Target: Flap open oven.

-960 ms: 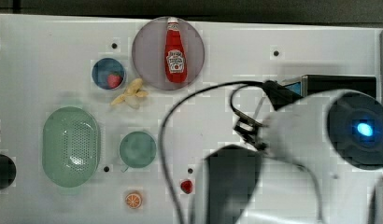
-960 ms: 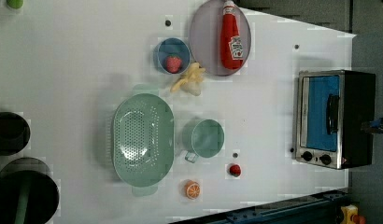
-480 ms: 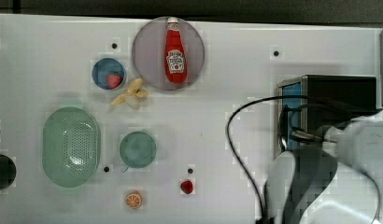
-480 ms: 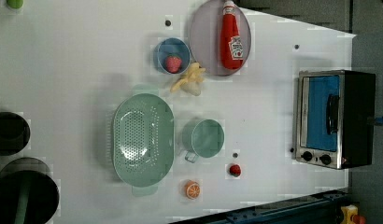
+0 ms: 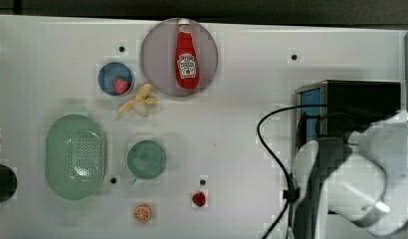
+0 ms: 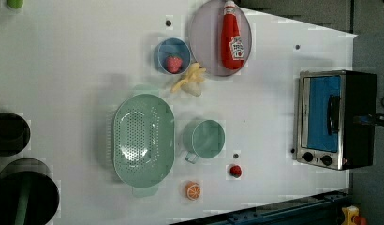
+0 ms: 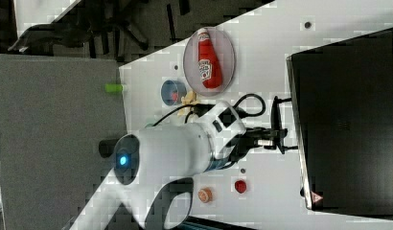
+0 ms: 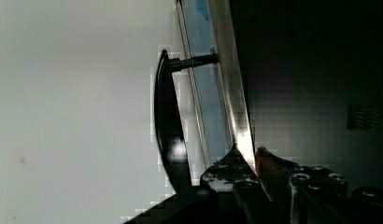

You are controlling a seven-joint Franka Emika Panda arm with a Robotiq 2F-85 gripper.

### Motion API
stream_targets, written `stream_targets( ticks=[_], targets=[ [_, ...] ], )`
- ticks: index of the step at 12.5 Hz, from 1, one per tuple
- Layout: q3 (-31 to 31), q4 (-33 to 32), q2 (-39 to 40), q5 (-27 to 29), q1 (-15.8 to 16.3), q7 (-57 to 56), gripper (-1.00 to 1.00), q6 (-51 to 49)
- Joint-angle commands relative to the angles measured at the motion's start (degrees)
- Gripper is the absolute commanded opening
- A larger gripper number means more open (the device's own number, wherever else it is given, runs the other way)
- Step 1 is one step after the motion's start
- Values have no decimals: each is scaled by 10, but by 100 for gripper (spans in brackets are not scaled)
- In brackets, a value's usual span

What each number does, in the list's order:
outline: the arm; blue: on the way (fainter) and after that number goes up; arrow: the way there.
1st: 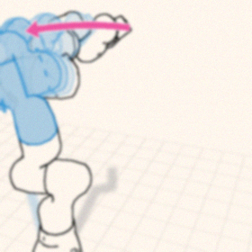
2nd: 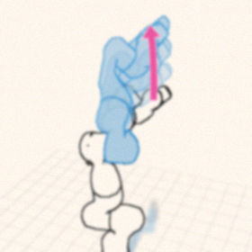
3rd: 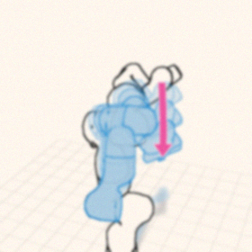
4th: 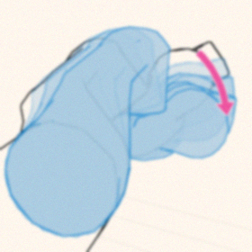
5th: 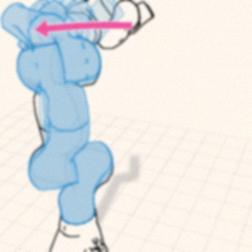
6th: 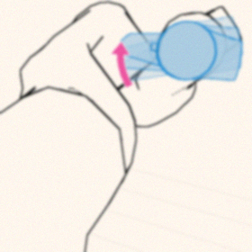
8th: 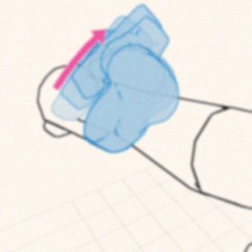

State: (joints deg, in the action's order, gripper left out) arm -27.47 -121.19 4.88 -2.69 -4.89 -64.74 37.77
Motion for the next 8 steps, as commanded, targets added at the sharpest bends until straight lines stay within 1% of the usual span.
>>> stream_targets(
  ticks=[1,6,8],
  targets=[
    [7,-19,12,1,10,-40,-65,30],
    [15,-61,23,1,14,-39,-65,99],
    [16,-71,30,1,14,-36,-65,110]
  ],
)
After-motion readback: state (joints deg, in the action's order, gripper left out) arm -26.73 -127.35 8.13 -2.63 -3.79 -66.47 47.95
